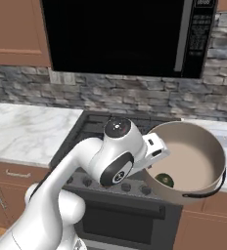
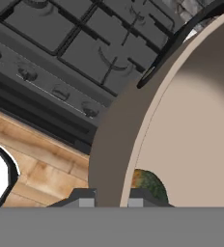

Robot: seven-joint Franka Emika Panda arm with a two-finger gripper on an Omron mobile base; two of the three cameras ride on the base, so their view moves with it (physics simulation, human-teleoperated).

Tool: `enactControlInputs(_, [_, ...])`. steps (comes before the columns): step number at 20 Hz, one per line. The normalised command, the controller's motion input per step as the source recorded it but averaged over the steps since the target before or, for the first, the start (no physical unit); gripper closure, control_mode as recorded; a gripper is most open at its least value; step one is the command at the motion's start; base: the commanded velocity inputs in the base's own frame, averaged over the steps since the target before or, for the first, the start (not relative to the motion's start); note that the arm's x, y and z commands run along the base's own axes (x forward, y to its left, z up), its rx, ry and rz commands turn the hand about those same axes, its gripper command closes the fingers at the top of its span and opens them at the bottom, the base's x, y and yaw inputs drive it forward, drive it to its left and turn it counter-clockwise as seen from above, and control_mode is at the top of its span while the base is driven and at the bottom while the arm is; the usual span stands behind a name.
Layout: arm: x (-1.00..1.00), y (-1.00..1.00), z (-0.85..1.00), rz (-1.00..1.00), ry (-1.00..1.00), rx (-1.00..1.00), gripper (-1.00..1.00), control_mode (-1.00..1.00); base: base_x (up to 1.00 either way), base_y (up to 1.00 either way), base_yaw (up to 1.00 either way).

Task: Turn on the sink faucet. Then move the squash from the counter to the sink. Turn off the sink. Move the vegetable from the sink to the pot next to the stove. Finally move the pot to the front left burner.

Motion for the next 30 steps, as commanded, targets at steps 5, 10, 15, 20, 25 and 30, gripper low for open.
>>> enactControlInputs(5, [0.00,0.00,0.00,0.00,0.00,0.00,1.00,1.00,0.24,0.58,0.08])
enactControlInputs(10, [0.00,0.00,0.00,0.00,0.00,0.00,1.00,1.00,0.26,0.33,0.08])
enactControlInputs(15, [0.00,0.00,0.00,0.00,0.00,0.00,1.00,1.00,0.21,0.04,0.08])
enactControlInputs(20, [0.00,0.00,0.00,0.00,0.00,0.00,1.00,1.00,0.34,0.00,0.08])
enactControlInputs(25, [0.00,0.00,0.00,0.00,0.00,0.00,1.00,1.00,0.35,0.00,0.08])
enactControlInputs(30, [0.06,0.00,0.00,0.01,0.00,0.00,1.00,-1.00,0.00,0.00,0.00])
